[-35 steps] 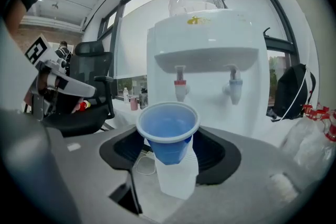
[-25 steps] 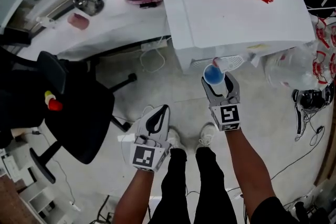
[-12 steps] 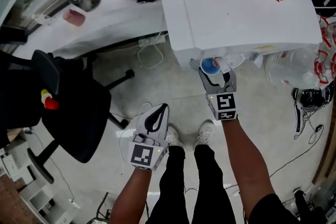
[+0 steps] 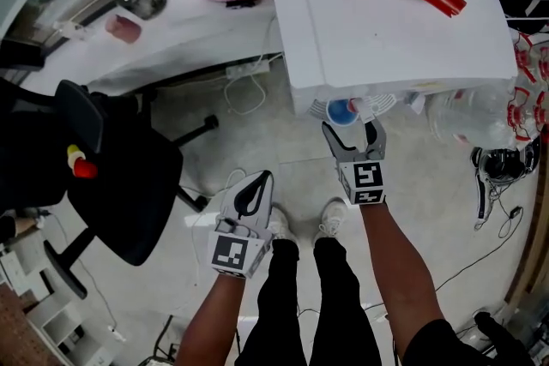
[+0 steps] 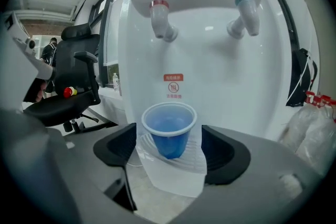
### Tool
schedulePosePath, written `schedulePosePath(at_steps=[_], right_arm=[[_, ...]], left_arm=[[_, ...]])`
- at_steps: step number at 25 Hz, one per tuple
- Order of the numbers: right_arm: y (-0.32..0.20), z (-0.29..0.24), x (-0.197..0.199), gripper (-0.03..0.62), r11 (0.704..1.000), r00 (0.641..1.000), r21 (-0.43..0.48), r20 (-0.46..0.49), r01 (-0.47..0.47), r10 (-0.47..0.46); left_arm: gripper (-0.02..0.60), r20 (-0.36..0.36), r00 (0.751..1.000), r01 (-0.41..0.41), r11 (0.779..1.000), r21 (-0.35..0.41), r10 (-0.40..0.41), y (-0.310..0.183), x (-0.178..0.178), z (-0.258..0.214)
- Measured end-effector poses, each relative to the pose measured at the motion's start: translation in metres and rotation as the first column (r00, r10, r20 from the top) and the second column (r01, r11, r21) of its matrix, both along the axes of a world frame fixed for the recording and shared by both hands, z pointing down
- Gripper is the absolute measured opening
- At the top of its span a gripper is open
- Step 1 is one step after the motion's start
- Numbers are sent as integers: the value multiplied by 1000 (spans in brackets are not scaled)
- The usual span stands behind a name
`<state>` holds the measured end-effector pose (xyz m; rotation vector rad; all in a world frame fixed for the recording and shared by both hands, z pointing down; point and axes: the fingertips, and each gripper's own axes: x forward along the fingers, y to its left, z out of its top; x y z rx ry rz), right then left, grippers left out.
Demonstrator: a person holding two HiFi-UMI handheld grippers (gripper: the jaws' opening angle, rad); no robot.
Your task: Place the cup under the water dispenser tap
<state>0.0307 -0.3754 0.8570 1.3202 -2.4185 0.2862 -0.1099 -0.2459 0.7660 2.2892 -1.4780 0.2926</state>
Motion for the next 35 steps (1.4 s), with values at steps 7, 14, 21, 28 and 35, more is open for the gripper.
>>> schedulePosePath(at_steps=[7, 14, 21, 28, 35], right_arm=[[65, -84, 6, 355, 997, 999, 77, 41, 29, -32], [114, -200, 15, 188, 986, 995, 158, 94, -42, 27], [136, -318, 24, 5, 974, 995, 224, 96, -18, -4], [150, -375, 36, 3, 975, 998, 222, 52, 24, -36], [139, -430, 50, 3, 961, 998, 278, 61, 9, -27]], left_arm=[[15, -3, 1000, -14, 1000, 17, 14, 5, 1, -36], [15, -43, 997, -57, 998, 28, 59, 6, 18, -105], [15, -29, 996, -86, 996, 39, 87, 3, 44, -193], [15, -2, 994, -110, 990, 90, 110, 15, 52, -249], [15, -10, 994, -104, 989, 101, 106, 26, 57, -288]])
